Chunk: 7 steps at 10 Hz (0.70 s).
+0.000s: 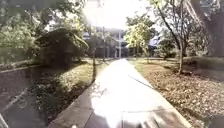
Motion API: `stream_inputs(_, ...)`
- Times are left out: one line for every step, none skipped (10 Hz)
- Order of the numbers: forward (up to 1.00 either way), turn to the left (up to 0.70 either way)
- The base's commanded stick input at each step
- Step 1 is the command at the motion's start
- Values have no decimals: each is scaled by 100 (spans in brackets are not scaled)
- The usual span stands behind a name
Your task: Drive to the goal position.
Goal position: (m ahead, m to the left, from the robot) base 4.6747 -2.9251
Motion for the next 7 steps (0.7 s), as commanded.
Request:
stream_inputs(50,-43)
stream_inputs(50,0)
stream_inputs(50,0)
stream_inputs(50,0)
stream_inputs(50,0)
stream_inputs(50,0)
stream_inputs(50,0)
